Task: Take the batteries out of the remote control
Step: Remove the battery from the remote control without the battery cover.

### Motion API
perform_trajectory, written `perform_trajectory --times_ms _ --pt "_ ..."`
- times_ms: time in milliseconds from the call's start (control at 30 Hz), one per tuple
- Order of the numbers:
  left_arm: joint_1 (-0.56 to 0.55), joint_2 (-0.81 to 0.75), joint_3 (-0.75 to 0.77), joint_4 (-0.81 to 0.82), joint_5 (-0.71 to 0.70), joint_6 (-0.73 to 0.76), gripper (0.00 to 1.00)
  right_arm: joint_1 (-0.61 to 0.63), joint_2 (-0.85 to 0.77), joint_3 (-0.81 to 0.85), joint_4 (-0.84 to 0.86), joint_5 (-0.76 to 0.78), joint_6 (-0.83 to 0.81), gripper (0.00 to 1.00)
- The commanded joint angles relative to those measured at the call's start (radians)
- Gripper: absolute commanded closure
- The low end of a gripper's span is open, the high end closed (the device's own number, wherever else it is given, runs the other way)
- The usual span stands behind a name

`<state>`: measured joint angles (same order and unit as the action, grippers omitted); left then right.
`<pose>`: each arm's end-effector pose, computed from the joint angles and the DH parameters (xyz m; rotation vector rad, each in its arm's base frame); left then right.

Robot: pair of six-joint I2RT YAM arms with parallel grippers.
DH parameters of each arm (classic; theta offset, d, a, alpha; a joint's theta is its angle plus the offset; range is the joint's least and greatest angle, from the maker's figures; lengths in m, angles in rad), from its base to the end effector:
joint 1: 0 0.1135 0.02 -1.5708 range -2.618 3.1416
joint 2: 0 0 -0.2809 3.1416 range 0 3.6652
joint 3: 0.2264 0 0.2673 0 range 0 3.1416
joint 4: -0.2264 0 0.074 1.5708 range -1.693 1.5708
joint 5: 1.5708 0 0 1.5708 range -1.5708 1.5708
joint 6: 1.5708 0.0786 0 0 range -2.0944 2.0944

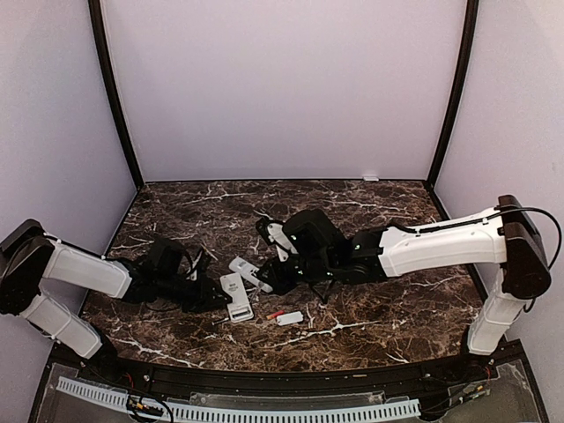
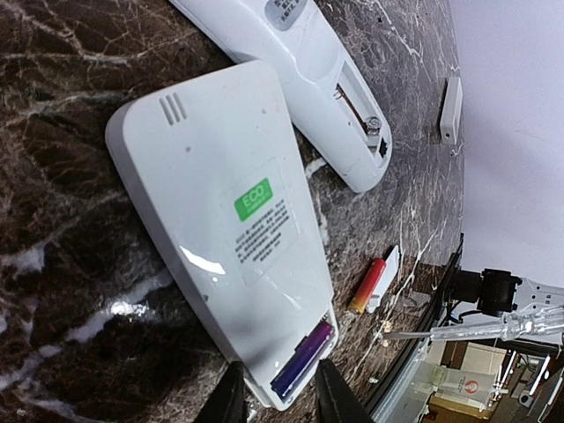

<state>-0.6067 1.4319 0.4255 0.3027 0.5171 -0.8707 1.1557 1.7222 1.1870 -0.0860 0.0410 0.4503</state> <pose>0.2076 -0.1914 0.1116 -0.0259 2.5477 -1.2828 0.1808 0.4023 0.2212 -0.7801 2.1904 0.8267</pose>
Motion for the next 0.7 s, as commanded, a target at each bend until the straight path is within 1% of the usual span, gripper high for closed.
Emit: perform_trajectory --times_ms 0,667 --pt "-0.012 0.006 0.019 -0.059 0.018 0.019 0.73 0.002 0.009 -0.004 -0.01 -0.034 0.018 1.0" --pt "-0.037 0.054 0.025 -0.053 0.019 0.004 0.83 0.002 0.059 -0.01 0.035 -0.026 -0.024 1.0"
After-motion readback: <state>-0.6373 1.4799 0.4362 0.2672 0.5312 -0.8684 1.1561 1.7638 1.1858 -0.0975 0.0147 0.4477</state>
